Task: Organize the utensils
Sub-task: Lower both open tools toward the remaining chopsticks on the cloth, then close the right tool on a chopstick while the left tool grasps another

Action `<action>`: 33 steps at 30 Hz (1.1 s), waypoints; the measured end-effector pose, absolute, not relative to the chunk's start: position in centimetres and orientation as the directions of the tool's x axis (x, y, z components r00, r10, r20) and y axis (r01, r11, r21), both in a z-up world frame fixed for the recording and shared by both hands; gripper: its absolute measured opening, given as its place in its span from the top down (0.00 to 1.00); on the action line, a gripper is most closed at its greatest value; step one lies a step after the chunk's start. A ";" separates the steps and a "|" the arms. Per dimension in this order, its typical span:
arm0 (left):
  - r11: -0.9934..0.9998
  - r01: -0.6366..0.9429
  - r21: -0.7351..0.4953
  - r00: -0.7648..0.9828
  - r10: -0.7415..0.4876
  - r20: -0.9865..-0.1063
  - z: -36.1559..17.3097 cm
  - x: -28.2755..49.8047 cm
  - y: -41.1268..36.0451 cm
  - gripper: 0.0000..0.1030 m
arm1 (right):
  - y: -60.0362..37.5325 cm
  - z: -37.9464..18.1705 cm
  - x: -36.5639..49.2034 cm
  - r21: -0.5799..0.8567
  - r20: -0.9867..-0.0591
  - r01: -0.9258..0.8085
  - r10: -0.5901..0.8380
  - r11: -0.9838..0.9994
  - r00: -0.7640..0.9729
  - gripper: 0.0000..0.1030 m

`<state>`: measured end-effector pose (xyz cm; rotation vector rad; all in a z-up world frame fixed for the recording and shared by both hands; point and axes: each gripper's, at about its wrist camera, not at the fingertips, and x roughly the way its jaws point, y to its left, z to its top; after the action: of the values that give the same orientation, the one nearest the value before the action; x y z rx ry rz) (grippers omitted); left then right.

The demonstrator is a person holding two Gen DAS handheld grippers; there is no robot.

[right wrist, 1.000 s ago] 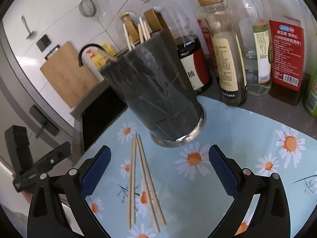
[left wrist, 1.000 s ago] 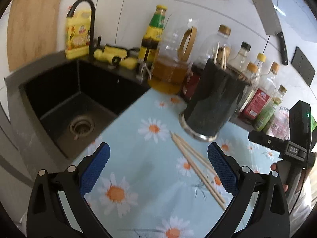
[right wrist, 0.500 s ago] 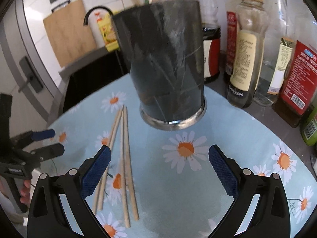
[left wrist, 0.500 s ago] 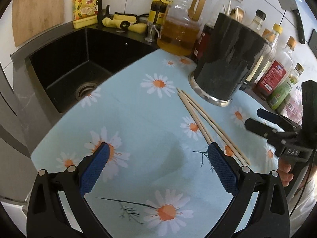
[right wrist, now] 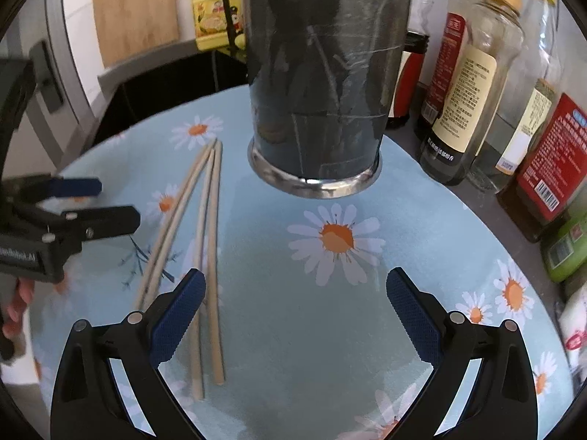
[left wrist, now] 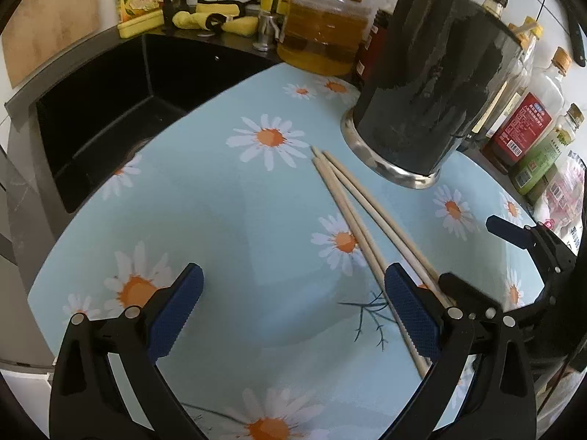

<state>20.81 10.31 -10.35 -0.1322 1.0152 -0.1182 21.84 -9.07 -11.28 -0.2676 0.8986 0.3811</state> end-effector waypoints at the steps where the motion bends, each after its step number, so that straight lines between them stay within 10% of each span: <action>1: 0.988 0.040 -0.151 0.519 -0.149 -0.842 -10.5 21.0 10.0 0.06 | -9.0 -11.4 21.9 -0.074 -0.804 -0.428 0.200 0.901 0.560 0.08; 33: 0.997 -0.076 -0.002 0.234 0.015 -0.972 -11.2 25.4 8.2 0.04 | -7.5 -11.8 25.5 -0.025 -0.873 -0.454 0.202 0.891 0.444 0.08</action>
<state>25.41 8.20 -11.16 -0.0526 1.3329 0.0625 25.46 -7.47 -11.76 -0.2719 1.0351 0.4122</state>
